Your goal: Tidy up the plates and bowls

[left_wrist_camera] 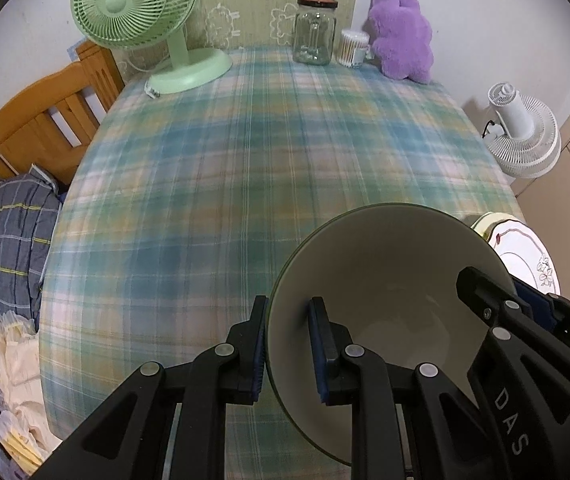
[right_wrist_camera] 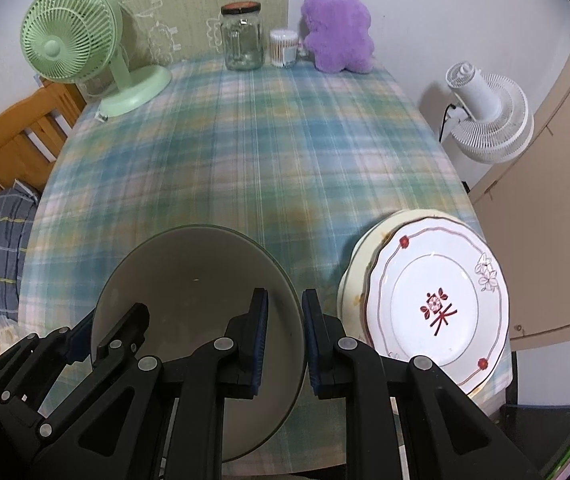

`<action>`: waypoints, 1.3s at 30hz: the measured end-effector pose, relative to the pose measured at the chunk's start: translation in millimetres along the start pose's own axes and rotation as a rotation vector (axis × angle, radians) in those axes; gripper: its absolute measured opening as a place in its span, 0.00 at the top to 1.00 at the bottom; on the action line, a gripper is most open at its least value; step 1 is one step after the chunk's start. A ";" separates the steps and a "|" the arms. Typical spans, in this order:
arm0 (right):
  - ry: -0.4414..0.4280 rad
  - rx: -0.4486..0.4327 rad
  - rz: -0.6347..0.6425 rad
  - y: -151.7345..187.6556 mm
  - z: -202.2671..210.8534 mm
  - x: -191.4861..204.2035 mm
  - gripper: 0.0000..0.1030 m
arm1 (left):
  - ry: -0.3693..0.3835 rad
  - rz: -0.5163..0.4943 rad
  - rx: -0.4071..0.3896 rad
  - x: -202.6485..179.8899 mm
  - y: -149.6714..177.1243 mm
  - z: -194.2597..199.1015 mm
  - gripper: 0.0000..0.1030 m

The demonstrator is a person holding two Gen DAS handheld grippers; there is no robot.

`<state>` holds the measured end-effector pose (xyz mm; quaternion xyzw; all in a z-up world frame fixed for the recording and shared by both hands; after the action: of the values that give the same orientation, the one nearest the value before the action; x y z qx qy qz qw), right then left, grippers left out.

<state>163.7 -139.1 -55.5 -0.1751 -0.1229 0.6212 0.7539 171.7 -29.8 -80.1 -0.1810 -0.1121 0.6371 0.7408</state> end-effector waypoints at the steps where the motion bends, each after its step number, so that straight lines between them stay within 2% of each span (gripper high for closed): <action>1: 0.001 0.004 0.001 0.6 -1.7 0.3 0.80 | 0.000 0.001 0.004 0.4 0.3 -1.5 0.83; 8: 0.007 0.032 0.002 5.5 -12.9 1.9 0.80 | 0.004 0.013 0.044 0.8 7.9 -13.3 0.83; 16: -0.009 0.023 0.007 8.9 -17.0 -1.3 0.80 | -0.017 -0.015 0.016 -3.4 8.4 -11.5 0.83; 19: -0.019 0.024 0.001 10.6 -18.2 -2.0 0.80 | -0.004 -0.024 0.024 -5.9 9.5 -12.3 0.73; 26: -0.062 0.044 -0.018 14.9 -14.5 -8.5 0.79 | 0.039 -0.036 0.029 -10.0 13.2 -5.2 0.57; 28: -0.056 0.046 -0.021 17.8 -11.7 -11.0 0.68 | 0.061 -0.026 0.026 -9.1 15.9 -4.0 0.45; 29: -0.053 0.045 -0.023 19.0 -10.4 -12.4 0.51 | 0.065 -0.023 0.020 -7.5 17.4 -3.7 0.42; 31: -0.060 0.029 -0.034 22.6 -6.9 -17.3 0.31 | 0.072 -0.017 0.012 -5.3 19.0 -3.2 0.35; 39: -0.093 0.035 -0.046 30.6 -10.2 -30.4 0.30 | 0.062 -0.012 0.006 -0.3 24.1 -0.5 0.23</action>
<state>134.4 -164.9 -76.5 -0.1299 -0.1509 0.6130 0.7646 150.1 -27.2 -90.5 -0.1978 -0.0881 0.6272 0.7482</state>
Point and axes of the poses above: each gripper's, at about its wrist camera, not at the fingertips, and z roughly against the way its jaws point, x to its left, y to its underside, the point moved 5 cm from there along -z, roughly the way its jaws point, and after that the axes turned 2 degrees about y, right-handed, at the moved point
